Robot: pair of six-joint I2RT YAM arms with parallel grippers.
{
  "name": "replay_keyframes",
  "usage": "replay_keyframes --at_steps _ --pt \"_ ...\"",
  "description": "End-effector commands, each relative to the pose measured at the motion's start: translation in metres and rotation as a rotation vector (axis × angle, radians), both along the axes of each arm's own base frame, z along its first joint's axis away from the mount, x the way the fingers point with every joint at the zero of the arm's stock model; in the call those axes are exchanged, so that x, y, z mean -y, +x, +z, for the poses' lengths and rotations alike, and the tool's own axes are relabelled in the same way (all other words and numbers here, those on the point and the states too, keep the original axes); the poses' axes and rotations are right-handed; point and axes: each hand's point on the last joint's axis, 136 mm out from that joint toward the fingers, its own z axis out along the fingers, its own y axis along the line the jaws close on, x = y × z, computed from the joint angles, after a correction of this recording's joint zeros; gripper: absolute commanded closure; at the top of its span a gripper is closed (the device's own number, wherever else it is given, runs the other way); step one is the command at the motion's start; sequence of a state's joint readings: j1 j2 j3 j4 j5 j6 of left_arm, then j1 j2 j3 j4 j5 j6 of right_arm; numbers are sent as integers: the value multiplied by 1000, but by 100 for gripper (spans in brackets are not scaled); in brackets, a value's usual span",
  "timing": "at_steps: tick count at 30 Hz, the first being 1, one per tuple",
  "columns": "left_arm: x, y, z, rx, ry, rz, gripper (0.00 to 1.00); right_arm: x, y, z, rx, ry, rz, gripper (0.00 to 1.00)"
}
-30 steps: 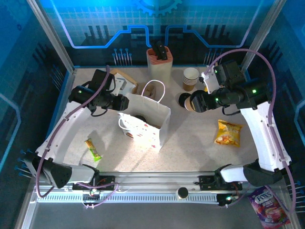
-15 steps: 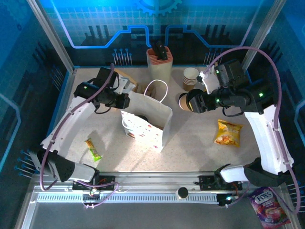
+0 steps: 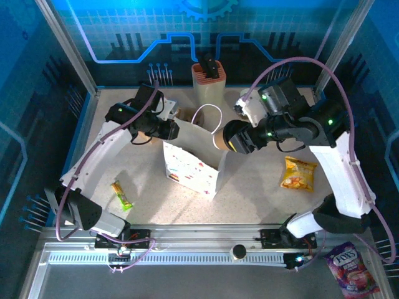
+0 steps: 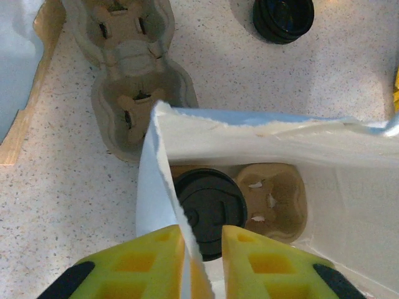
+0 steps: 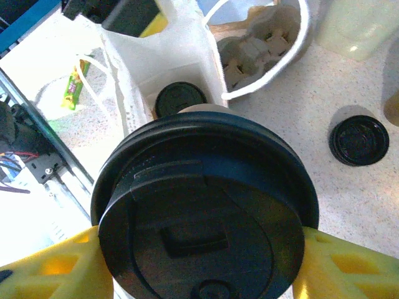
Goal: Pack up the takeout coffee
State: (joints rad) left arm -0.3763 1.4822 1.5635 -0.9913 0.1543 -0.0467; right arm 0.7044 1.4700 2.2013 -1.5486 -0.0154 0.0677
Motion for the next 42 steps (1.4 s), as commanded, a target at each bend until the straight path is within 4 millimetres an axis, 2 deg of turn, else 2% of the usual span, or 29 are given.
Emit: replay_keyframes --at_steps 1,4,7,16,23,28,31,34,42 --pt "-7 1 8 38 17 18 72 -11 -4 -2 -5 -14 56 44" --pt "-17 -3 10 49 21 46 69 -20 -2 -4 -10 -14 77 44" --pt "-21 -5 11 60 14 51 72 -27 -1 -4 -11 -6 95 44" --pt "-11 -8 6 19 -4 -10 86 -45 3 -10 -26 -16 141 45" --pt "0 -11 10 7 -50 -49 94 -48 4 -22 -44 -74 165 45" --pt "-8 -7 3 13 0 -21 92 -46 6 -38 -78 -155 176 45" --pt "-10 -6 3 15 8 -12 86 -47 6 -49 -101 -203 192 45" --pt "-11 -8 3 16 9 -13 82 -51 8 -57 -113 -226 218 45" --pt "-12 -10 -2 0 21 -15 81 -67 8 -73 -119 -284 311 46"
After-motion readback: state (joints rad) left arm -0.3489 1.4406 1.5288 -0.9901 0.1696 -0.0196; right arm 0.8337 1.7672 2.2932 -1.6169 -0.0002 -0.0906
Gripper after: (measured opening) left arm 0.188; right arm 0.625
